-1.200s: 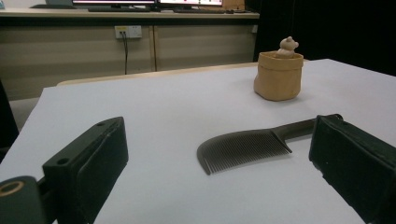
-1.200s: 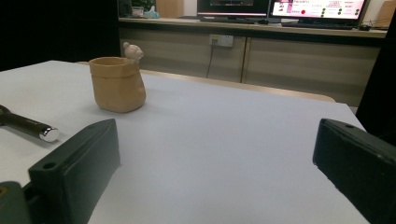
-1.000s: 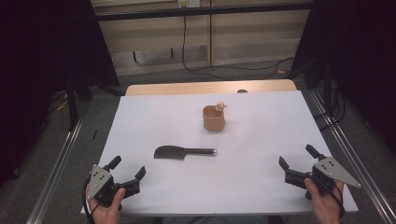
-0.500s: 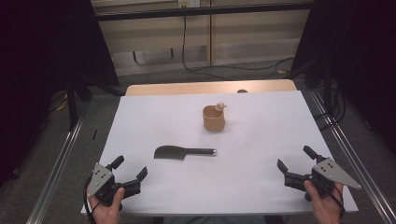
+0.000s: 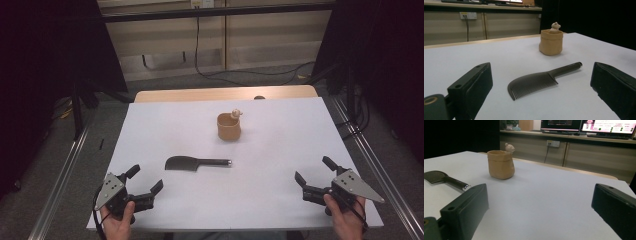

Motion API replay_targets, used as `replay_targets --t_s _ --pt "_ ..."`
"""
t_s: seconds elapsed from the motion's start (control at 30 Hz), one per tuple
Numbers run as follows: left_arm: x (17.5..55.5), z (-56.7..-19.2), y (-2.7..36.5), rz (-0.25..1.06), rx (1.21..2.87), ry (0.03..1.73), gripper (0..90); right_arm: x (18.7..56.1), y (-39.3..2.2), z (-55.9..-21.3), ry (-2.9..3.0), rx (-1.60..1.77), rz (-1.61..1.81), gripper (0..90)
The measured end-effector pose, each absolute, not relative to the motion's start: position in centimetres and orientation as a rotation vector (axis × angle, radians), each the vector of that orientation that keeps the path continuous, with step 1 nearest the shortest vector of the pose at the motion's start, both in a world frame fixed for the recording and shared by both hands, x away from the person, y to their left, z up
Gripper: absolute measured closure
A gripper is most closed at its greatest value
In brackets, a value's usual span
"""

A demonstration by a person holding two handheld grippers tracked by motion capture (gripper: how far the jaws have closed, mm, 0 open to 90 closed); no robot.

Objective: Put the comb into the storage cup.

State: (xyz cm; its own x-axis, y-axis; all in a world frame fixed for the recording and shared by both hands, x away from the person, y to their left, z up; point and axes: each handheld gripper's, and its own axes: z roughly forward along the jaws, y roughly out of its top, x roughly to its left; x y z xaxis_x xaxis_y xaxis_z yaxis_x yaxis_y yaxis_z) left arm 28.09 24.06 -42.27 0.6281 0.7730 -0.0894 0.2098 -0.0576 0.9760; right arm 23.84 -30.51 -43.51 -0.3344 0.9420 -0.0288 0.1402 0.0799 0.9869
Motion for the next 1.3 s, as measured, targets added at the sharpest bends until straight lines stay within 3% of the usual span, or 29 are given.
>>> replay_targets --t_s 0.47,1.3 --pt "27.7 -41.6 22.3 0.523 1.631 0.715 2.0 23.8 -30.5 -43.5 1.605 1.087 1.342 0.1" --pt "30.9 -41.2 17.2 0.481 1.691 0.588 1.5 23.9 -30.4 -43.6 1.612 1.080 1.349 0.1"
